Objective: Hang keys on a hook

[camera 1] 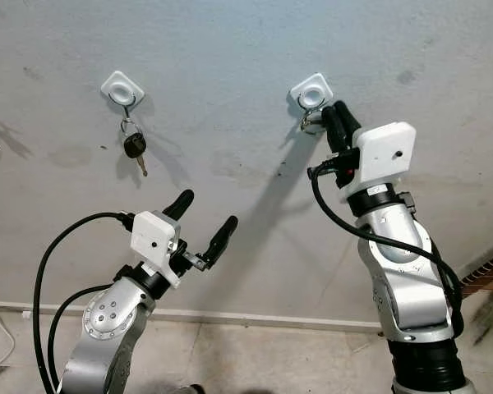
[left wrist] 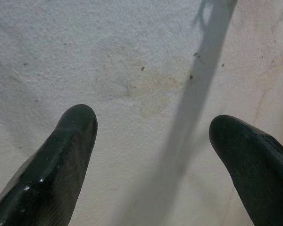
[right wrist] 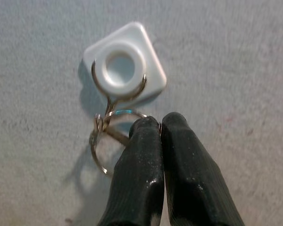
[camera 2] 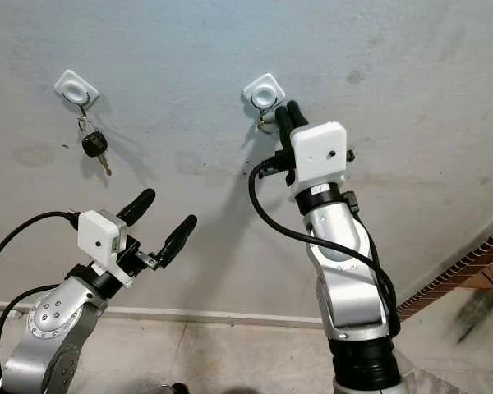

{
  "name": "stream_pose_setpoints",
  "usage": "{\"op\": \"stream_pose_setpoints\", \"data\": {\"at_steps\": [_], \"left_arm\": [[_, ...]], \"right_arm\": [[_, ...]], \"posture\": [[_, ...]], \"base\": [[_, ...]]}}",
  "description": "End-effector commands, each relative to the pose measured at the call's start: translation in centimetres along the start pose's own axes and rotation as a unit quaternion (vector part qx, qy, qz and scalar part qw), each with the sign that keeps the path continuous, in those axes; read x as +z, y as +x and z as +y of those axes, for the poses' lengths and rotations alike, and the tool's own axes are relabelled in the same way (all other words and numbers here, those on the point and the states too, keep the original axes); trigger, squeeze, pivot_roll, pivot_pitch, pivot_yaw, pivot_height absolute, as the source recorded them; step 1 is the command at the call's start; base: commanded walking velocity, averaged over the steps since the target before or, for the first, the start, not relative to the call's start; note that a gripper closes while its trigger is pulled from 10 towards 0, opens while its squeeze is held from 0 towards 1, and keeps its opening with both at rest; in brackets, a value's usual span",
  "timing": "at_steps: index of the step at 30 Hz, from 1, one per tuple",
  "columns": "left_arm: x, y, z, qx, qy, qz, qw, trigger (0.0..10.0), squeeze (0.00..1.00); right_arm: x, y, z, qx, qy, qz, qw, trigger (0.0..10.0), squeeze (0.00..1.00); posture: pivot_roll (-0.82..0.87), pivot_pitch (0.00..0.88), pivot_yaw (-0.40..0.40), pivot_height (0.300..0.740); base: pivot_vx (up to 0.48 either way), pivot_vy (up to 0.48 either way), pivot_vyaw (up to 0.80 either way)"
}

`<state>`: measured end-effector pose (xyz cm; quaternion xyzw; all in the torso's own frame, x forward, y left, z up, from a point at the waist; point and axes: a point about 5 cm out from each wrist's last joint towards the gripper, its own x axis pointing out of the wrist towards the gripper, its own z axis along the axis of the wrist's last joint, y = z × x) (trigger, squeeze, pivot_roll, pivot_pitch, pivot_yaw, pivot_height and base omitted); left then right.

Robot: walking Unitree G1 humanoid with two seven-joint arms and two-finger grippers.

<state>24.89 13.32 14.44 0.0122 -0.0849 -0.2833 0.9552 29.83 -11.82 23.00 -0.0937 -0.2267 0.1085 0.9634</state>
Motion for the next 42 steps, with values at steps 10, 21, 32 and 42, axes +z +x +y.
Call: {"op": "stream_pose_setpoints", "data": {"at_steps": [10,21,32,42], "left_arm": [[-0.1,0.1,-0.2,-0.006,0.006,0.003,1.000,10.0,0.00],[0.0,0.3,-0.2,-0.004,0.010,0.001,1.000,10.0,0.00],[0.0,0.3,-0.3,-0.003,0.012,0.002,1.000,10.0,0.00],[0.7,0.6,-0.2,-0.003,0.011,-0.012,1.000,10.0,0.00]], "right_arm": [[-1.4,-0.4,0.3,-0.001,0.009,0.036,0.999,10.0,0.00],[-1.6,-0.7,1.5,0.012,0.034,0.040,0.999,10.0,1.00],[-1.9,-0.8,1.5,0.008,0.036,0.045,0.998,10.0,1.00],[-2.2,-1.4,0.9,0.003,0.022,0.049,0.999,10.0,1.00]], "posture": [[-0.04,0.125,0.019,0.740],[-0.04,0.122,0.022,0.740],[-0.04,0.122,0.022,0.740],[-0.05,0.118,0.020,0.740]], "base": [[0.000,0.000,0.00],[0.000,0.000,0.00],[0.000,0.000,0.00],[0.000,0.000,0.00]]}}
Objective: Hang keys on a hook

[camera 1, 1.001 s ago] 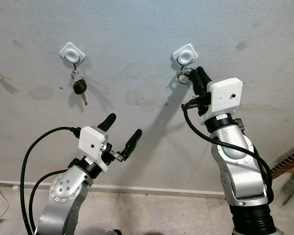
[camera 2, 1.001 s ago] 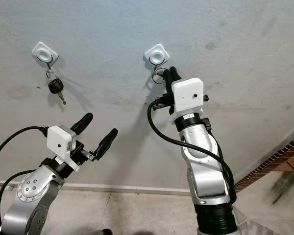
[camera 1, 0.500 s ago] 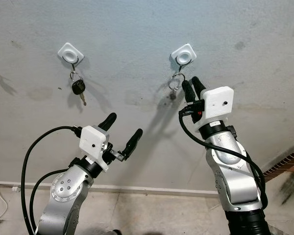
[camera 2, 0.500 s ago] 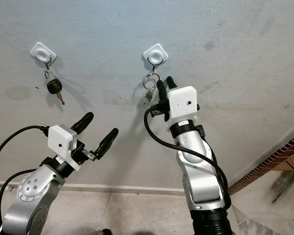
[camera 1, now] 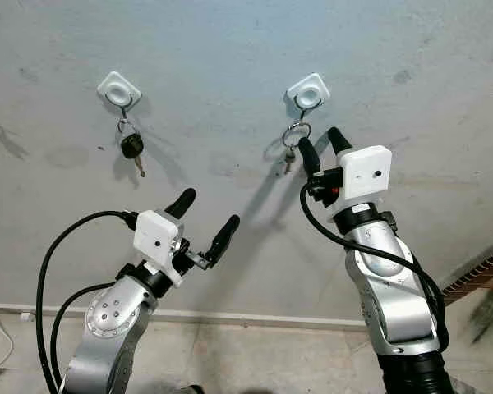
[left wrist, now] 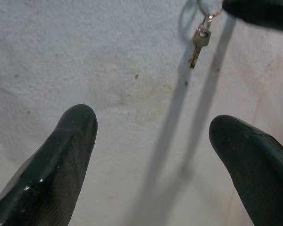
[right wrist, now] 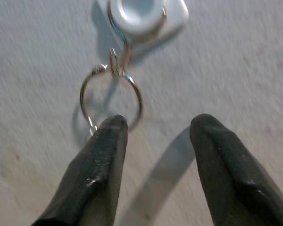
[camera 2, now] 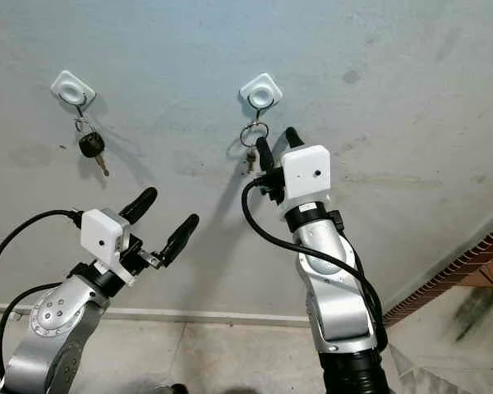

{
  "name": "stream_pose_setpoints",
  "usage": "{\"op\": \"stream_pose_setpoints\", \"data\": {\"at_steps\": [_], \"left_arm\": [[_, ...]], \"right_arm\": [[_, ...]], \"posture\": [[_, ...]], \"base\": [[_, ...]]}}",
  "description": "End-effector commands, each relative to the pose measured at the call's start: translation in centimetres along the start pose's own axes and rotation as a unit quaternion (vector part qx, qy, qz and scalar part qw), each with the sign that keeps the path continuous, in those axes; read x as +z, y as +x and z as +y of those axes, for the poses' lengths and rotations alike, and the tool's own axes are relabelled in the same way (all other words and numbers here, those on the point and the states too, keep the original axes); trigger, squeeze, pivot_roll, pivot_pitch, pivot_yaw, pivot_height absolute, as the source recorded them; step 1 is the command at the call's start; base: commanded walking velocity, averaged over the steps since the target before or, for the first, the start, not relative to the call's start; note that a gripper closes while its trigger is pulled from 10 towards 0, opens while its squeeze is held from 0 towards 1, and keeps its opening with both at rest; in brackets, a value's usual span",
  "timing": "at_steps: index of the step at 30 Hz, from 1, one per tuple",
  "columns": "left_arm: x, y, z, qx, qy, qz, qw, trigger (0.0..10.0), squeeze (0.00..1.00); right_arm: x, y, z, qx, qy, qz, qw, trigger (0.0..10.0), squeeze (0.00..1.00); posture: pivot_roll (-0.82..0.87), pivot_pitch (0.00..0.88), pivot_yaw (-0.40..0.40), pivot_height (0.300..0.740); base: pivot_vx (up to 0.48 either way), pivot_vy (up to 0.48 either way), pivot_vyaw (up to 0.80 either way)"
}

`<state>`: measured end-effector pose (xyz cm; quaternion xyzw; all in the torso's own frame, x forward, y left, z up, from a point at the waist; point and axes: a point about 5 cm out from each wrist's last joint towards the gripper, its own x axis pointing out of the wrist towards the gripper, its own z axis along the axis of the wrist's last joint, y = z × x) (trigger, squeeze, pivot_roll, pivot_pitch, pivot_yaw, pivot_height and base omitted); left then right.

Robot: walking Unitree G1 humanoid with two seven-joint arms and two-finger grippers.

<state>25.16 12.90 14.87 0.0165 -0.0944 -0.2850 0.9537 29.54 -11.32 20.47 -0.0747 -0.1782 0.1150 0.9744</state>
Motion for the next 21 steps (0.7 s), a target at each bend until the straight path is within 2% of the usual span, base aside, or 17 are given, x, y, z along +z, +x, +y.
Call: {"op": "stream_pose_setpoints", "data": {"at_steps": [1,5,11,16,21], "left_arm": [[0.6,0.2,-0.2,-0.006,-0.001,-0.011,1.000,10.0,0.00],[0.8,0.3,-0.3,-0.014,-0.006,-0.014,1.000,10.0,0.00],[0.9,0.1,-0.5,-0.038,-0.039,-0.010,0.998,10.0,0.00],[1.1,0.1,-0.4,-0.040,-0.033,-0.012,0.999,10.0,0.00],[0.0,-0.3,-0.3,-0.023,-0.022,0.014,0.999,10.0,0.00]], "right_arm": [[-0.4,-0.6,-0.5,-0.005,-0.007,0.006,1.000,10.0,1.00],[-1.0,-1.4,-0.9,-0.005,-0.019,0.018,1.000,10.0,1.00],[-2.2,-2.7,-1.2,0.004,-0.040,0.042,0.998,10.0,1.00],[-3.2,-3.7,-1.3,0.009,-0.052,0.060,0.997,10.0,1.00],[-4.3,-4.9,-1.2,0.018,-0.050,0.085,0.995,10.0,1.00]], "posture": [[-0.05,0.118,0.019,0.740],[-0.05,0.116,0.018,0.740],[-0.05,0.118,0.018,0.740],[-0.06,0.114,0.013,0.740],[-0.06,0.114,0.008,0.740]], "base": [[0.000,0.000,0.00],[0.000,0.000,0.00],[0.000,0.000,0.00],[0.000,0.000,0.00],[0.000,0.000,0.00]]}}
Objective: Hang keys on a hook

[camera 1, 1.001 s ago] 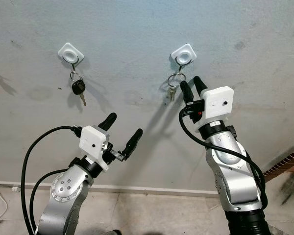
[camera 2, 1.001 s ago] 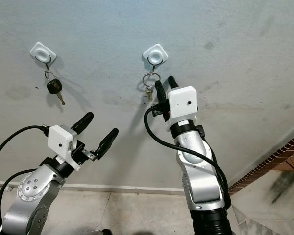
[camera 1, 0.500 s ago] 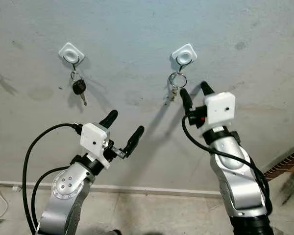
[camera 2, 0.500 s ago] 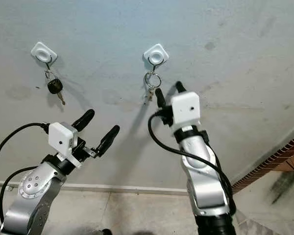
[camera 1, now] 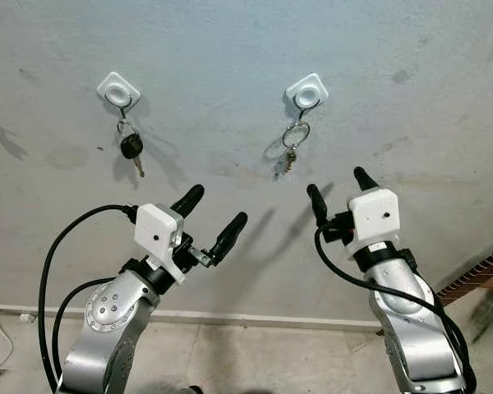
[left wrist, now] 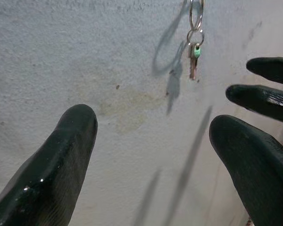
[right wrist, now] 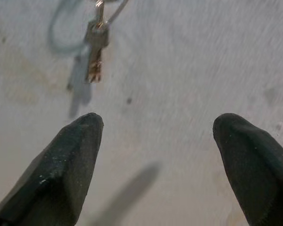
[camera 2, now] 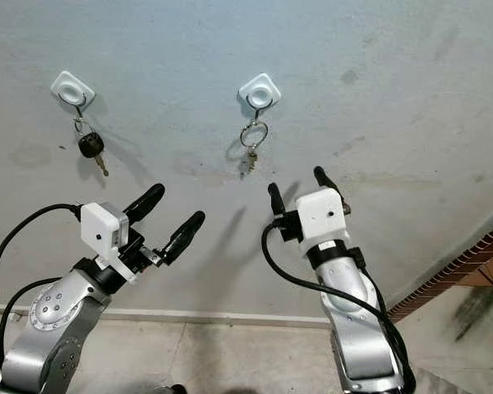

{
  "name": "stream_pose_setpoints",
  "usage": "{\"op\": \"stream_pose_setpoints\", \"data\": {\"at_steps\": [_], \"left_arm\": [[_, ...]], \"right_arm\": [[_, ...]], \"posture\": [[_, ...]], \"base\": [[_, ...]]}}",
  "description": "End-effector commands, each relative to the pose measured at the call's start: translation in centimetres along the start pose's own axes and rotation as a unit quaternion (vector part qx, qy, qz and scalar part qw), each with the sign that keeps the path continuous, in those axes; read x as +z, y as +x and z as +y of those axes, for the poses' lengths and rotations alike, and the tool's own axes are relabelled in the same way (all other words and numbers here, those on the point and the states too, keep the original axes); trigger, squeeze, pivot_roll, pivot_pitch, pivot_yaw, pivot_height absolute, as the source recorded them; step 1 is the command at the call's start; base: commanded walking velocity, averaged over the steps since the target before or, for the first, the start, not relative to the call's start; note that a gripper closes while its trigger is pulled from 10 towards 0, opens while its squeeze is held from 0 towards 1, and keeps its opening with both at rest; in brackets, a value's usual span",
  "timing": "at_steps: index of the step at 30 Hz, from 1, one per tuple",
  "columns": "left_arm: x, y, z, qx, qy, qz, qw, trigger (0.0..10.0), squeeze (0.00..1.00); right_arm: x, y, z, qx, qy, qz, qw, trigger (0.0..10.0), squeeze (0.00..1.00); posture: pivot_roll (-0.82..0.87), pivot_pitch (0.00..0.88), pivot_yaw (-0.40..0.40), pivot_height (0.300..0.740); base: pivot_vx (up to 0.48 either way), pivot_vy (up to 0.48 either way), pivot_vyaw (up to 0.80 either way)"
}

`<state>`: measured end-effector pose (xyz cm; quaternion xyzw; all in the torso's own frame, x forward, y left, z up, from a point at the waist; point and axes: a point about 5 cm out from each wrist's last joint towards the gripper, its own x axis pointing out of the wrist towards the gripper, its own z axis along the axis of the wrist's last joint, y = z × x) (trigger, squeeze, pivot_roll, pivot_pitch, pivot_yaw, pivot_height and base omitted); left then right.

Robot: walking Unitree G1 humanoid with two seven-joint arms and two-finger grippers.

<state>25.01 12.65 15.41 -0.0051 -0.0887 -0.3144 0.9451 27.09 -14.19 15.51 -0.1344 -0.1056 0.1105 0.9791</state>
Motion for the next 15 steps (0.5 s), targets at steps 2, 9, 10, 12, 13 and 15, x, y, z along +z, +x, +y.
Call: {"op": "stream_pose_setpoints", "data": {"at_steps": [2,9,10,12,13,15], "left_arm": [[-1.0,-0.7,0.1,0.016,0.002,0.024,1.000,10.0,0.00],[-2.6,-1.7,0.3,0.026,0.010,0.052,0.998,10.0,0.00],[-2.8,-1.8,0.4,0.029,0.010,0.056,0.998,10.0,0.00],[-4.0,-2.6,0.5,0.040,0.012,0.081,0.996,10.0,0.00],[-4.2,-2.7,0.5,0.042,0.014,0.084,0.995,10.0,0.00],[-4.7,-3.1,0.5,0.047,0.009,0.092,0.995,10.0,0.00]], "right_arm": [[-0.9,-0.7,0.4,0.012,0.000,0.017,1.000,10.0,1.00],[-3.3,-2.0,1.0,0.024,0.002,0.056,0.998,10.0,1.00],[-3.5,-2.1,1.1,0.025,0.000,0.061,0.998,10.0,1.00],[-4.8,-2.6,1.4,0.031,-0.001,0.082,0.996,10.0,1.00],[-4.9,-2.7,1.4,0.031,-0.002,0.084,0.996,10.0,1.00],[-5.3,-2.9,1.6,0.033,0.000,0.090,0.995,10.0,1.00]], "posture": [[-0.06,0.113,0.007,0.740],[-0.05,0.113,0.004,0.740],[-0.05,0.113,0.004,0.740],[-0.05,0.112,0.004,0.740],[-0.05,0.112,0.004,0.740],[-0.05,0.111,0.004,0.740]], "base": [[0.000,0.000,0.00],[0.000,0.000,0.00],[0.000,0.000,0.00],[0.000,0.000,0.00],[0.000,0.000,0.00],[0.000,0.000,0.00]]}}
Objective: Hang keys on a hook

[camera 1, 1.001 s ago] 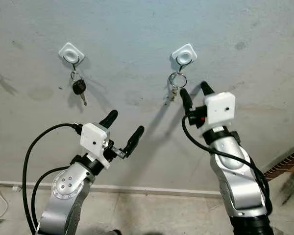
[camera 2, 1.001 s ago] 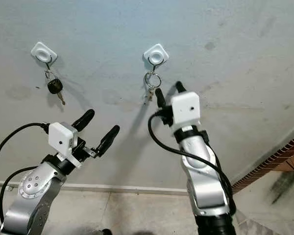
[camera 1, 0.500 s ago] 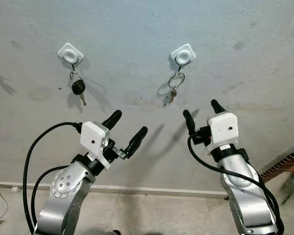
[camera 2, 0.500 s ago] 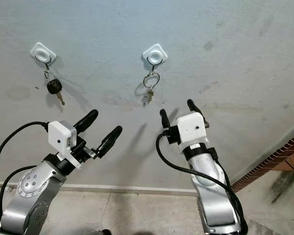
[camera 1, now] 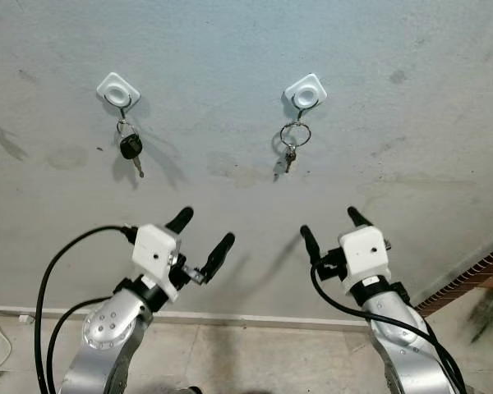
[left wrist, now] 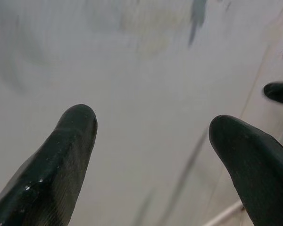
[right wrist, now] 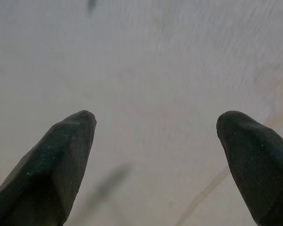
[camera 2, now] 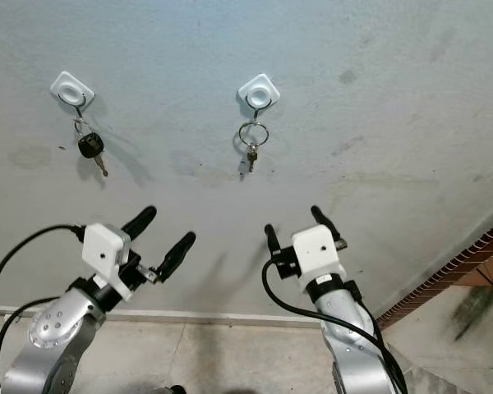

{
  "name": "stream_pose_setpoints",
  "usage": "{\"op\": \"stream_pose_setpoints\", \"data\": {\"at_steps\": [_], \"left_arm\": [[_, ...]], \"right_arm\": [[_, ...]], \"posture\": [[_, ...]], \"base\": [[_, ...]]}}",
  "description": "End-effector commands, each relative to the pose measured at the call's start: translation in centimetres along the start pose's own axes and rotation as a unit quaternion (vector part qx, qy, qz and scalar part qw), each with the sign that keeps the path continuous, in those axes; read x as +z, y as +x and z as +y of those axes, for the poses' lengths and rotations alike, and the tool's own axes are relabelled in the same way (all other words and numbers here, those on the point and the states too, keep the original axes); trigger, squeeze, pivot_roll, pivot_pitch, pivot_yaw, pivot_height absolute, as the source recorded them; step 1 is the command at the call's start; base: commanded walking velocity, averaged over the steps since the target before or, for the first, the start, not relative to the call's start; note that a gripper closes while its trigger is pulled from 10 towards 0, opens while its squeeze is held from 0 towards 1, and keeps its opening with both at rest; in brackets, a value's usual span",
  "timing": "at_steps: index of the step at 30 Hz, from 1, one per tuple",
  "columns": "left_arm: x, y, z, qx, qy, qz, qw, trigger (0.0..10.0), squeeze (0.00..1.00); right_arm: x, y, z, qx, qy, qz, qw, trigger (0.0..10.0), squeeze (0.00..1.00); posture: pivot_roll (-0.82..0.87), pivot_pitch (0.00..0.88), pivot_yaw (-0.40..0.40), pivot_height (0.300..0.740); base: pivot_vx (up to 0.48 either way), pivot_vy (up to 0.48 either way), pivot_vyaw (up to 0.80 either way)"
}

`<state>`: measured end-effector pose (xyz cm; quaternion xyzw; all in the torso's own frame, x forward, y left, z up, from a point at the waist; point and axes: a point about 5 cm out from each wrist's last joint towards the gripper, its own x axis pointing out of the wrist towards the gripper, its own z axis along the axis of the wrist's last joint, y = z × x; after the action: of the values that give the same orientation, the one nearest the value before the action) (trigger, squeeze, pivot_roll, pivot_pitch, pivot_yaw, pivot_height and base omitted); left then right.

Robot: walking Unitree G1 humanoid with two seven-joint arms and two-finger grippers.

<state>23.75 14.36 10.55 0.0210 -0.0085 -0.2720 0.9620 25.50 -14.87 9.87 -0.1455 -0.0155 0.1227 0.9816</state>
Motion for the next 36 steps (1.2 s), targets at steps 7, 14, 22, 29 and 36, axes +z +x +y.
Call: {"op": "stream_pose_setpoints", "data": {"at_steps": [7,14,22,29,36], "left_arm": [[-2.1,-0.9,1.5,0.093,0.008,0.048,0.994,10.0,0.00],[-1.2,0.0,1.7,0.101,-0.004,0.026,0.995,10.0,0.00],[-0.4,0.7,1.2,0.095,-0.015,0.012,0.995,10.0,0.00],[-0.6,0.6,1.1,0.093,-0.013,0.019,0.995,10.0,0.00],[-0.7,0.6,0.9,0.087,-0.012,0.021,0.996,10.0,0.00]], "right_arm": [[-0.4,-0.1,0.8,0.012,0.006,0.002,1.000,10.0,1.00],[2.2,0.5,0.6,0.003,0.016,-0.045,0.999,10.0,0.00],[2.9,0.8,0.8,0.008,0.015,-0.055,0.998,10.0,0.00],[2.7,0.6,0.6,0.006,0.013,-0.047,0.999,10.0,0.00],[2.6,0.7,0.5,0.000,0.013,-0.042,0.999,10.0,0.00]], "posture": [[-0.05,0.116,-0.001,0.740],[-0.05,0.118,-0.001,0.740],[-0.06,0.119,-0.004,0.740],[-0.06,0.119,-0.003,0.740],[-0.06,0.118,0.000,0.740]], "base": [[0.000,0.000,0.00],[0.000,0.000,0.00],[0.000,0.000,0.00],[0.000,0.319,0.00],[0.000,0.409,0.00]]}}
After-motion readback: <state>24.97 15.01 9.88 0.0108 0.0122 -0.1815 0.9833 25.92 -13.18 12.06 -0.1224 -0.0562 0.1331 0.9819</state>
